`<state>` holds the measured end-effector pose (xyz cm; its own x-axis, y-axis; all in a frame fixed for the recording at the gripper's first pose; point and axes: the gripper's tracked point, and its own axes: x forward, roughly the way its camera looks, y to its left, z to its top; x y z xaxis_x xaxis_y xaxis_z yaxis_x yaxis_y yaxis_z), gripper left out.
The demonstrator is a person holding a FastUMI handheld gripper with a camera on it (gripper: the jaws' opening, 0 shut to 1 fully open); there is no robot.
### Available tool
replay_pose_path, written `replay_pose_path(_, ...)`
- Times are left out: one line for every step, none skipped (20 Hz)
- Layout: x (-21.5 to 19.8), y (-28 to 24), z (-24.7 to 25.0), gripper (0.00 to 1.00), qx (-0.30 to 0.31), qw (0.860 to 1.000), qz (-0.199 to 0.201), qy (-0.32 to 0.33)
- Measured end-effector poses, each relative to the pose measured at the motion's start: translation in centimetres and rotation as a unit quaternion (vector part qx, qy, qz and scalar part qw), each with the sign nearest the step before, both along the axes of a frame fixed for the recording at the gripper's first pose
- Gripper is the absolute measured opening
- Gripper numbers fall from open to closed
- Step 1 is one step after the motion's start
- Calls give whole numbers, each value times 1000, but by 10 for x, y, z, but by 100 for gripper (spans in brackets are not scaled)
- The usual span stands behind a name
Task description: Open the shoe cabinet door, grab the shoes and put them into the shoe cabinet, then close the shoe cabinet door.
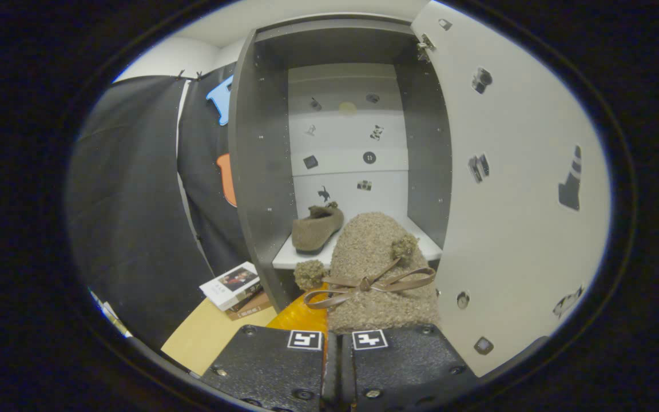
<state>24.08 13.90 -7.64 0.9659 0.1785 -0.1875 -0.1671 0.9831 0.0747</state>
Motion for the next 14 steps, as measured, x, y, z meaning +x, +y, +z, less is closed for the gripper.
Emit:
replay_pose_path(13,2,8,6,-1,1000,3,-4)
replay_pose_path(26,5,16,6,0,1000,8,-3)
replay_pose_path(40,8,21,7,2,1000,11,-3)
replay_pose_path(55,9,28,7,2,1000,11,-5)
replay_pose_path(71,8,34,7,-3,1000,10,-8)
replay_pose_path(88,7,39,7,-10,1000,8,-11)
replay_pose_path(103,8,41,7,-16,1000,5,-12)
replay_pose_path(120,8,42,6,-18,1000,4,-9)
replay_pose_path(135,10,42,6,-14,1000,5,-3)
replay_pose_path(149,12,40,6,-9,1000,8,7)
replay_pose_path(163,13,38,6,-4,1000,9,12)
replay_pose_path(177,11,36,6,-6,1000,6,17)
replay_pose_path(191,8,30,7,-10,1000,2,22)
replay_pose_path(204,6,24,7,-13,999,0,31)
